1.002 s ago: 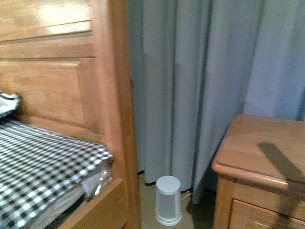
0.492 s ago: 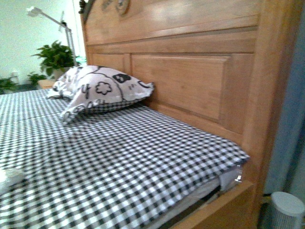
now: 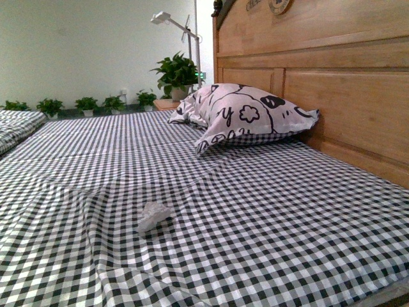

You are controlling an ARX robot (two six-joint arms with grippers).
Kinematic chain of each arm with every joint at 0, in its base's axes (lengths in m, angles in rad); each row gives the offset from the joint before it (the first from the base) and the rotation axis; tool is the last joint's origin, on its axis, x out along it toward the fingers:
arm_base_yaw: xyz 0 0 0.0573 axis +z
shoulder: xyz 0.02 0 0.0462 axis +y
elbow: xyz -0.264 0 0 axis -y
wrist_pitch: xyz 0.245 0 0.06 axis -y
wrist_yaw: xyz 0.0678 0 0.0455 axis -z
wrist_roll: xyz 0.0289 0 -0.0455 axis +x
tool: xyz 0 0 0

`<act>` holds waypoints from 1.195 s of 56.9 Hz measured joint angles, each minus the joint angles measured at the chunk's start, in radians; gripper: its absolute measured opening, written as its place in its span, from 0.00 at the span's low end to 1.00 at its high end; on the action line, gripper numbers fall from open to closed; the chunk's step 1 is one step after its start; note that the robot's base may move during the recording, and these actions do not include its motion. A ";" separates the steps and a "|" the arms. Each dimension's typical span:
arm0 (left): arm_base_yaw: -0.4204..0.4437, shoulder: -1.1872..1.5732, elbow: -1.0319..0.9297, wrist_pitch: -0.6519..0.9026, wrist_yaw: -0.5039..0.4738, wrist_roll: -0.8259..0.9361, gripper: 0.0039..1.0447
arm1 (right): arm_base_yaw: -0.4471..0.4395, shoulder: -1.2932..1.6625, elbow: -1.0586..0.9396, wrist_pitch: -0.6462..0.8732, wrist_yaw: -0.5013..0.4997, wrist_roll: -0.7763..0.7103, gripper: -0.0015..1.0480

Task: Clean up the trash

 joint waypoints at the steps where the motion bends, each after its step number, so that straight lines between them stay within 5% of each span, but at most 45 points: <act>1: 0.000 0.000 0.000 0.000 0.005 0.000 0.25 | -0.001 0.000 0.000 0.000 0.000 0.000 0.20; 21: -0.001 0.004 0.002 -0.008 0.002 -0.004 0.25 | -0.003 -0.003 0.000 0.000 0.009 0.000 0.20; 28: 0.098 0.089 0.062 -0.142 0.107 -0.004 0.25 | -0.003 -0.003 0.000 0.000 0.009 0.000 0.20; 39: 0.344 0.375 0.143 -0.006 0.360 0.186 0.25 | -0.003 -0.003 0.000 0.000 0.009 0.000 0.20; 51: 0.392 0.654 0.267 -0.056 0.571 0.512 0.25 | -0.003 -0.003 0.000 0.000 0.009 0.000 0.20; 68: 0.448 0.908 0.473 -0.260 0.570 0.866 0.25 | -0.003 -0.003 0.000 0.000 0.009 0.000 0.20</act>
